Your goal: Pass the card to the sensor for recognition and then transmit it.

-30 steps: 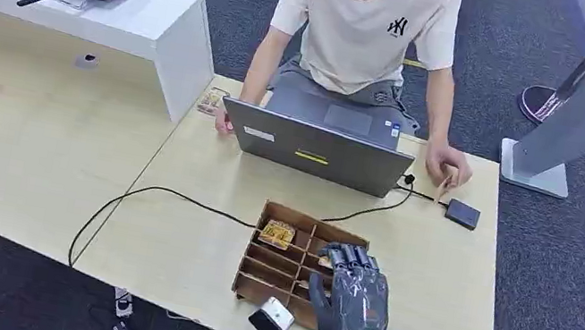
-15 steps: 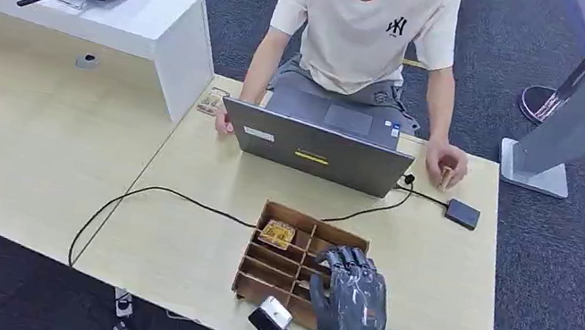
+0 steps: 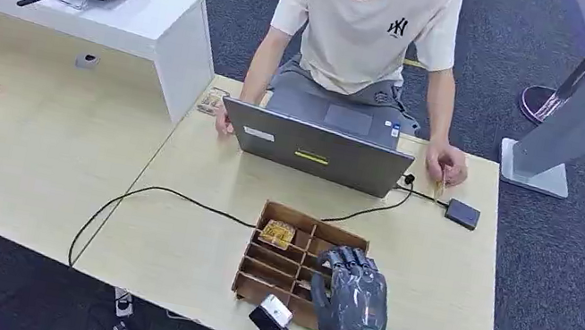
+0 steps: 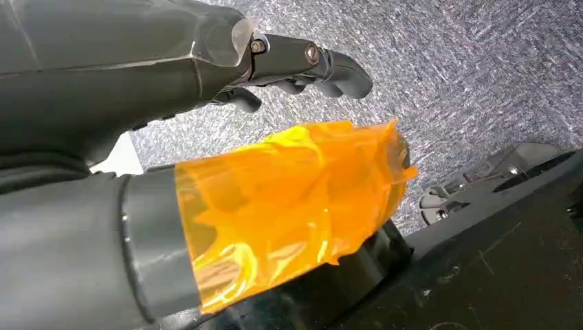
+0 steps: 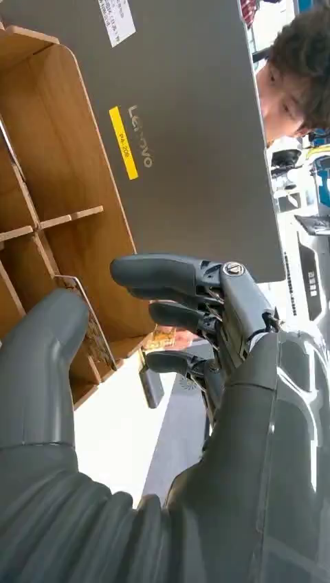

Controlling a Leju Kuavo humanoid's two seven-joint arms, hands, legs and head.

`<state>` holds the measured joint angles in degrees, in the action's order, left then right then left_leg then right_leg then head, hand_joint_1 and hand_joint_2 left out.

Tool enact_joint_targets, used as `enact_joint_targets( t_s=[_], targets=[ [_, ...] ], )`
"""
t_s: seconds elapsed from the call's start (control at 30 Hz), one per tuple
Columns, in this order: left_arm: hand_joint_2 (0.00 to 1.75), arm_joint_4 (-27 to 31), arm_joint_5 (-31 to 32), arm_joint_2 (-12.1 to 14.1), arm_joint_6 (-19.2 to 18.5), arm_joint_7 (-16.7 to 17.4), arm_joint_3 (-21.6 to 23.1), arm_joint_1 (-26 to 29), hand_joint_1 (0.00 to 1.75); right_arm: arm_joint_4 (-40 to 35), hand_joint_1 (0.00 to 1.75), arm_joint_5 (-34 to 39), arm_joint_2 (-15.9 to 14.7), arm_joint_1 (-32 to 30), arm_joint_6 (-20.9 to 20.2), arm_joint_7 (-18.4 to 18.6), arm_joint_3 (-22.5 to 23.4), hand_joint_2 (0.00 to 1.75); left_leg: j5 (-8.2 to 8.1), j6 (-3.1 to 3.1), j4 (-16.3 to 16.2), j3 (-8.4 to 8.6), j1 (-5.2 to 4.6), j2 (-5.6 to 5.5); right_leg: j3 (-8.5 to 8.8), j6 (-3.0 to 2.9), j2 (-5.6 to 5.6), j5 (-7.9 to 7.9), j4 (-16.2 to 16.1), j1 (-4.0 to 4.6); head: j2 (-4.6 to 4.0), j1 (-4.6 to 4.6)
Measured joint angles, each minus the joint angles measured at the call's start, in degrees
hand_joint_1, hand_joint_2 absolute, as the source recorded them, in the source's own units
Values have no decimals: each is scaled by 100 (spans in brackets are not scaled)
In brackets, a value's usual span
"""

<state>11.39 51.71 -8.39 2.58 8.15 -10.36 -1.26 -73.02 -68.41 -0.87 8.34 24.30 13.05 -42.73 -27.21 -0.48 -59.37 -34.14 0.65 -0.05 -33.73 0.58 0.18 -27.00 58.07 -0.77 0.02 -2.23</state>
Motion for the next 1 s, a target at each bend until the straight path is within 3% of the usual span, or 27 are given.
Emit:
enact_joint_targets(
  t_s=[0.33, 1.0],
  targets=[
    [0, 0, -9, 2, 0, 2, 0, 0, 0, -59, 80, -173, 22, -21, -83, 103, 83, 175, 0, 0, 0, 0, 0, 0, 0, 0, 0, 0, 0, 0, 0, 0],
    [0, 0, -9, 7, -2, 4, 0, 0, 0, 13, 87, -385, 50, -36, -302, 197, 391, 175, 0, 0, 0, 1, 0, 0, 0, 0, 0, 0, 0, 0, 0, 0]
  ],
)
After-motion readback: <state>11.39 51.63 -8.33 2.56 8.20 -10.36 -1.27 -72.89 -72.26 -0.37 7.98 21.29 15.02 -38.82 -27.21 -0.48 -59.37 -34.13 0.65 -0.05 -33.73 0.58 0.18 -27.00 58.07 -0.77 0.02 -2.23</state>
